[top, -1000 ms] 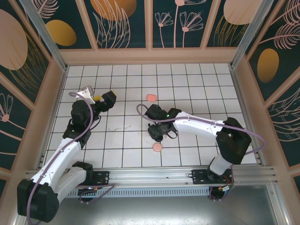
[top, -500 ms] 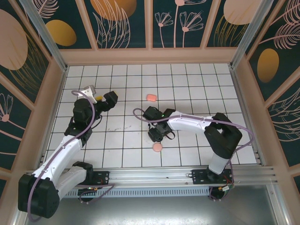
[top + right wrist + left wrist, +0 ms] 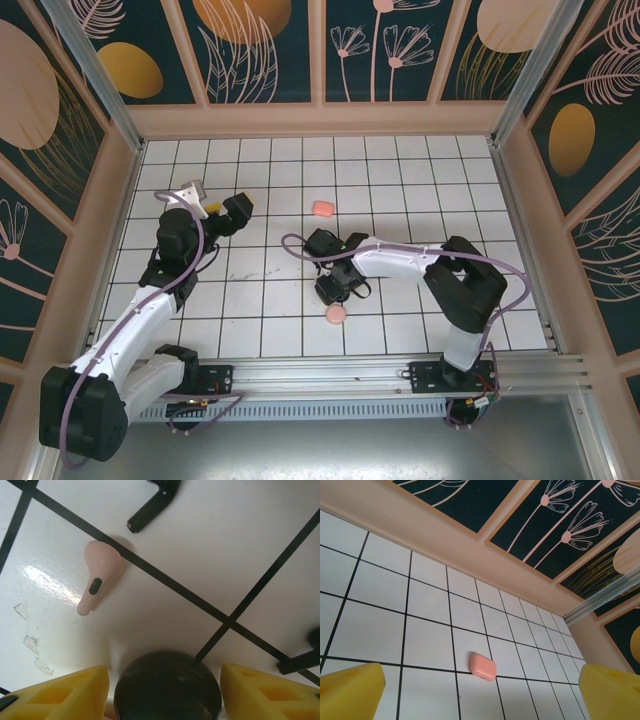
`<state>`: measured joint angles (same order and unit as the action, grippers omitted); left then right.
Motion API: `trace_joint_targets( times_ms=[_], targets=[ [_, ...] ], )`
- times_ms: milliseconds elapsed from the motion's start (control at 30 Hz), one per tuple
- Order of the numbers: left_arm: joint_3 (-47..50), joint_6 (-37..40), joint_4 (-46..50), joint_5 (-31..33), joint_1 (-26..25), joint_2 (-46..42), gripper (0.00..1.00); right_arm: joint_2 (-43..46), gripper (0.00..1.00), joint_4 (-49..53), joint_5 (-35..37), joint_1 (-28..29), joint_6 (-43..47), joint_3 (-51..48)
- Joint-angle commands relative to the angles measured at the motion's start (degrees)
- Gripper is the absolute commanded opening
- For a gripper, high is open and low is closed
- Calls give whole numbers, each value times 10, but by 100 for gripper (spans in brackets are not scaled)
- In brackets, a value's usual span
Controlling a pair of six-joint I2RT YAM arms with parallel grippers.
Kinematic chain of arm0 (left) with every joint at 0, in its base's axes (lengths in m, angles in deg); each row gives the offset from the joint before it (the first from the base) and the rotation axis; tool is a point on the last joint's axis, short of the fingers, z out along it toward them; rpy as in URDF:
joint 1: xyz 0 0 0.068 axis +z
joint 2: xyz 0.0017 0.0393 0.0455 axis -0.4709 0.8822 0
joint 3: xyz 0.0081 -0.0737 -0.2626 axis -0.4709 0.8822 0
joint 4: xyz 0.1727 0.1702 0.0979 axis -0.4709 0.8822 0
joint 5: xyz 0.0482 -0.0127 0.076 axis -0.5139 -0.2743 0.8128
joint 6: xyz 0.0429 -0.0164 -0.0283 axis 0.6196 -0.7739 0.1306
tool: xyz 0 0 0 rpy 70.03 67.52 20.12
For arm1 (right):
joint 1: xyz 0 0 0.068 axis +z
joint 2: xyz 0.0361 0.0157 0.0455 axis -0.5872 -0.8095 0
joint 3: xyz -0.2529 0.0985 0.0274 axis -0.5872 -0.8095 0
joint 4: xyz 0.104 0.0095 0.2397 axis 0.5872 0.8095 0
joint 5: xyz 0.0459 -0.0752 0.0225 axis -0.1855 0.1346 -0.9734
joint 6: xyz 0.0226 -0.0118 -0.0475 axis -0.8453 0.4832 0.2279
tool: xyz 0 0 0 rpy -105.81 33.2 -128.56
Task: Insert wireless bluetooth earbuds into charging case
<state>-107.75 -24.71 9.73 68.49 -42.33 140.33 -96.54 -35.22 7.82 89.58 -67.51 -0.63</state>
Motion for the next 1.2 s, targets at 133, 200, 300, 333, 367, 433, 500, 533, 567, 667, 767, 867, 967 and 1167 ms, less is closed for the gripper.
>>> trace_joint_targets(
  times_ms=[133,200,300,333,367,433,500,533,567,667,767,867,967,1167],
  targets=[
    [-16,8,-27,-6,-1,0,99,-3,61,-1,-7,-6,8,14],
    [-16,8,-28,-5,-1,1,99,-2,60,0,-6,-6,5,14],
    [-14,7,-30,-5,-1,3,99,-5,60,3,-7,-6,3,14],
    [-14,7,-30,-5,-1,4,99,-4,60,4,-7,-6,2,14],
    [-14,7,-30,-5,-2,5,98,-5,61,4,-7,-6,0,14],
    [-13,6,-31,-5,-1,6,99,-6,61,5,-7,-6,-1,13],
    [-12,5,-32,-5,-1,5,99,-7,61,5,-7,-6,-2,12],
    [-11,5,-33,-6,-1,4,99,-8,61,5,-7,-6,-3,11],
    [-10,5,-34,-6,-1,4,99,-9,61,5,-7,-6,-4,11],
    [-9,4,-36,-6,-2,3,99,-14,61,3,-7,-6,-5,9],
    [-8,3,-38,-6,-1,5,99,-20,59,0,-6,-6,-6,7],
    [-8,3,-40,-7,-1,7,99,-25,56,-5,-22,-6,-7,7],
    [-7,3,-42,-8,-1,8,99,-25,50,-7,-25,-6,-7,9],
    [0,3,-52,-6,-1,12,99,-4,39,6,-17,-8,-8,42]
  ],
)
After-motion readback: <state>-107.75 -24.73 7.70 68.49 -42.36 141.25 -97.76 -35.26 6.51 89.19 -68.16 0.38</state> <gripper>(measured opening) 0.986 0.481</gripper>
